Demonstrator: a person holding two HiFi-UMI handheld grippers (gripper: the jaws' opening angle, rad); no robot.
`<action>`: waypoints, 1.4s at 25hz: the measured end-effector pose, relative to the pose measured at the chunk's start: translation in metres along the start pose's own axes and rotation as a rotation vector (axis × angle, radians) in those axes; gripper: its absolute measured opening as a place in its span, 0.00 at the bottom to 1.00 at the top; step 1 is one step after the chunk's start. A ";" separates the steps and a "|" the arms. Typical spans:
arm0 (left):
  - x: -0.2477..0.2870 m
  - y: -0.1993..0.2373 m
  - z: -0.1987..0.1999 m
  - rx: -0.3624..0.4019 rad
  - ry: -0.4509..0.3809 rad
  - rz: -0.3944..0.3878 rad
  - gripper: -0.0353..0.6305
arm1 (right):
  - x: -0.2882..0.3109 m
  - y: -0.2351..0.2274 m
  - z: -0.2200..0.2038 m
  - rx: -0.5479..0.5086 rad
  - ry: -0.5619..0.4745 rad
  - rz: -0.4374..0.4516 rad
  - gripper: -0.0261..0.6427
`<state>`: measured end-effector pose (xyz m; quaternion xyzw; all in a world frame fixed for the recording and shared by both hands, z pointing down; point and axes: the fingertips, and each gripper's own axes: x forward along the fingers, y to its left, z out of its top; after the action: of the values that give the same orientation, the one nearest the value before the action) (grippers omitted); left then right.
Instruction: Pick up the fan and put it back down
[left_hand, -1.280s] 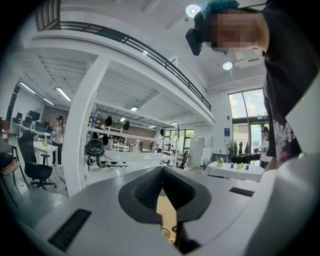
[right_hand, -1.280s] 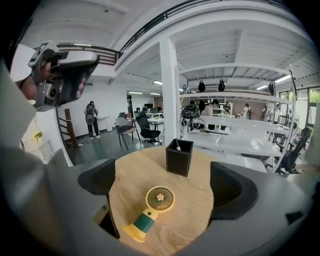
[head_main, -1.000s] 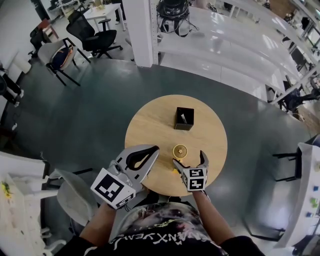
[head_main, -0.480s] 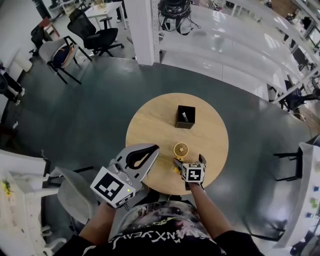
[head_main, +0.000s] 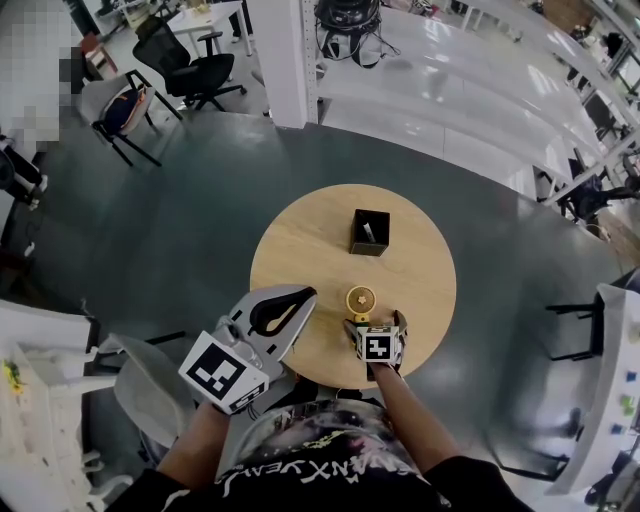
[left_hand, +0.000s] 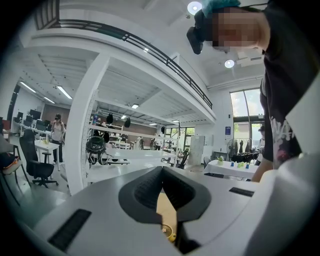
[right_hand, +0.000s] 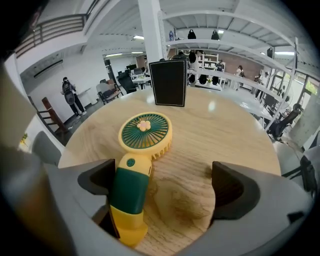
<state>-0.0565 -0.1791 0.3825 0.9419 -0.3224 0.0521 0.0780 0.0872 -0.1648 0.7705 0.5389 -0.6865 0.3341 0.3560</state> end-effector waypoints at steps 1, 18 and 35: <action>-0.001 0.001 0.000 0.001 0.000 0.001 0.08 | 0.000 0.001 0.000 0.000 0.000 0.000 0.91; -0.005 -0.001 0.004 -0.012 -0.019 0.006 0.08 | -0.006 -0.002 0.000 0.002 0.016 -0.035 0.81; -0.008 -0.004 0.004 0.004 -0.020 0.007 0.08 | -0.016 0.025 -0.005 -0.147 0.050 0.030 0.31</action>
<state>-0.0603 -0.1722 0.3774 0.9415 -0.3262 0.0439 0.0726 0.0662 -0.1475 0.7582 0.4925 -0.7081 0.3012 0.4066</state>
